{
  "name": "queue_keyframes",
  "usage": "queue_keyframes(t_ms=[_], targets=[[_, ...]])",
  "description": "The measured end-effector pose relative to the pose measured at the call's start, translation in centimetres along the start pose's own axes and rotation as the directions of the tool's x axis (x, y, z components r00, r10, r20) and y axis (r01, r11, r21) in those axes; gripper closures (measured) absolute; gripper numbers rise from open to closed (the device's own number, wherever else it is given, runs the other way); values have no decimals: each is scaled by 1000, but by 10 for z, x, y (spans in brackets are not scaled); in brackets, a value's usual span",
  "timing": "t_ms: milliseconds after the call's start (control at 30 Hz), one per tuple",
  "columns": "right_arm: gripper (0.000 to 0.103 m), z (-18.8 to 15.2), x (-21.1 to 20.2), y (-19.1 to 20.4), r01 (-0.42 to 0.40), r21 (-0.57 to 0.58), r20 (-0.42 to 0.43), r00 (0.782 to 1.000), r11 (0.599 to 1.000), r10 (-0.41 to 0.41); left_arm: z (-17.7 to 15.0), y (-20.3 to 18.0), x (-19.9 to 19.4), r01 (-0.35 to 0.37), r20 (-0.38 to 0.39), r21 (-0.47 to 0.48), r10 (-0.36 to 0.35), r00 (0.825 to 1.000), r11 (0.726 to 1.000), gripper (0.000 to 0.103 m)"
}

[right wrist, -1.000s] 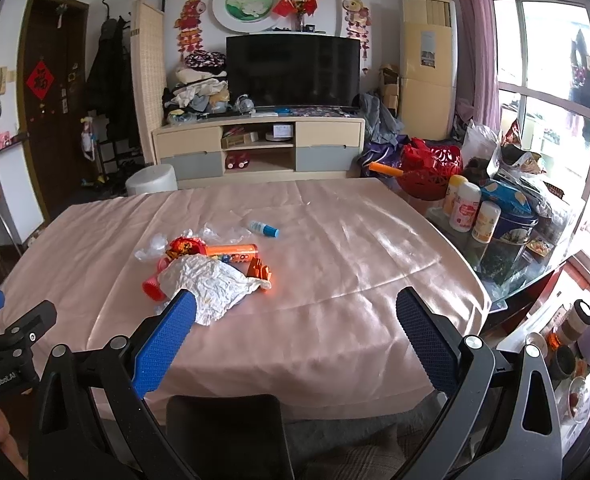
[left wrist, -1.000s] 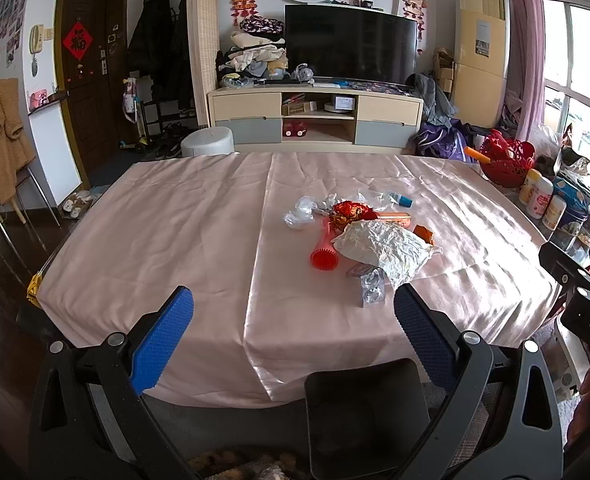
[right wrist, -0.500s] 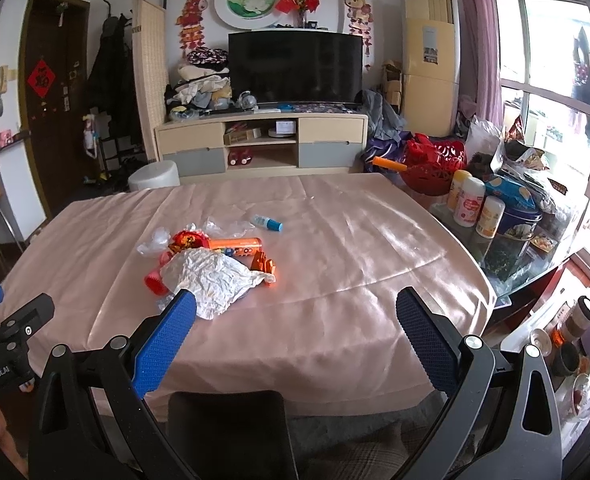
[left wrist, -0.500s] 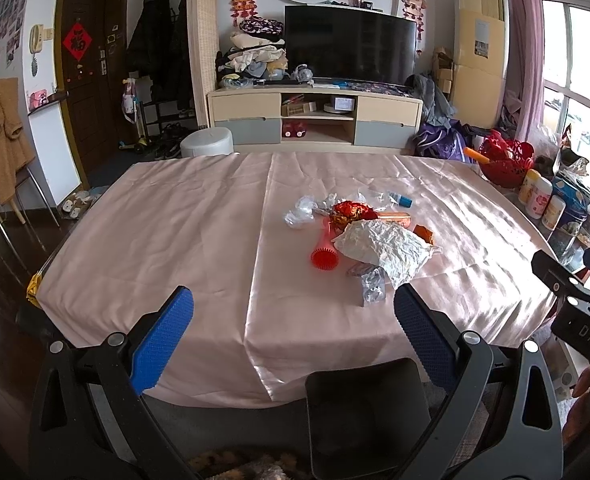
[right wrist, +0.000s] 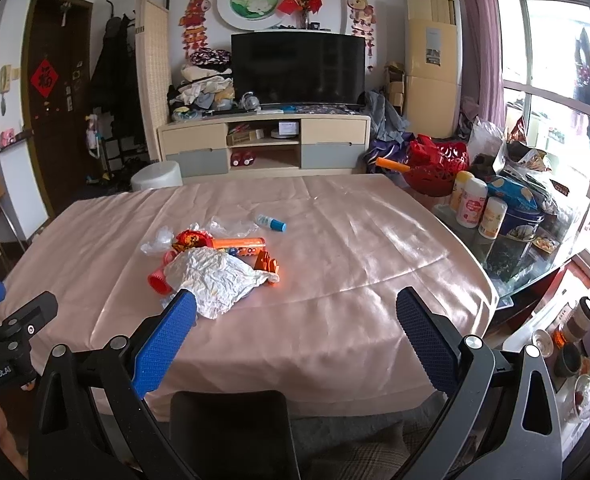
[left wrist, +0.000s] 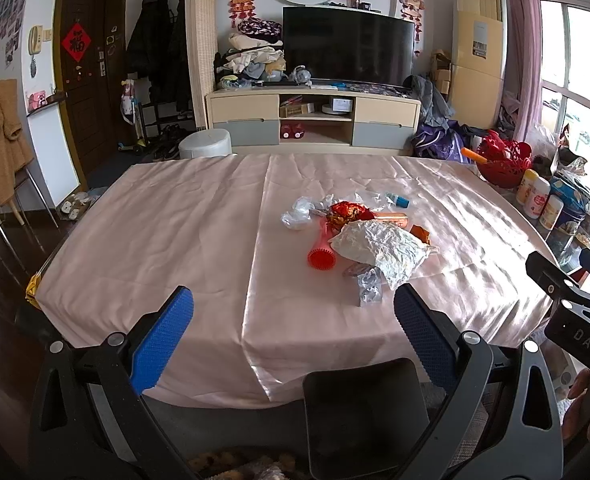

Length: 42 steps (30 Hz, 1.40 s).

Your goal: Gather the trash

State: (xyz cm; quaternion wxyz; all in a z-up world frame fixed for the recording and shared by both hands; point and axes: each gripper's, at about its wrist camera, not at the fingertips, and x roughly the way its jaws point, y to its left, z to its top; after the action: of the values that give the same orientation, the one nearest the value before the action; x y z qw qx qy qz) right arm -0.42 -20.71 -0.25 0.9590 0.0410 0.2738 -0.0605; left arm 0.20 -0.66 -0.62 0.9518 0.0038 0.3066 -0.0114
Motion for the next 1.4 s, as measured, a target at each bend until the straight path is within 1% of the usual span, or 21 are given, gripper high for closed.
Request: queue_keyframes(t_ms=[867,967,1067,1133,1200,1333,1400], targets=[[3,-2,2,-1,-3,5,-7,1000,1000,3,0,-1,0,-4,0,-1,4,1000,1000,8],[3,-2,2,-1,-3,7,2,1000,1000,3,0,-1,0,-4,-1,-1,4,1000,1000,8],[3,-2,-1,-2,-6,1,36,999,1000,6,0,-1,0,-4,-1,0,4,1000,1000,8],[3,-1,-3,0,11,-23,74,997,1000,-9,0,-1,1,-6,-3,1,6,1000,1000,8],[3,0,-1,1,27,-32,81,996,999,-24,0,0,1,-7,-4,1,7,1000,1000,8],[3,-1,12,-5,-35,-6,32,999,999,35,-1,6,8,-24,-14,-6,24,1000,1000,8],[3,-3,21,-7,-68,-3,-1,998,998,68,-2,12,19,-47,-28,-14,46,999,999,8]])
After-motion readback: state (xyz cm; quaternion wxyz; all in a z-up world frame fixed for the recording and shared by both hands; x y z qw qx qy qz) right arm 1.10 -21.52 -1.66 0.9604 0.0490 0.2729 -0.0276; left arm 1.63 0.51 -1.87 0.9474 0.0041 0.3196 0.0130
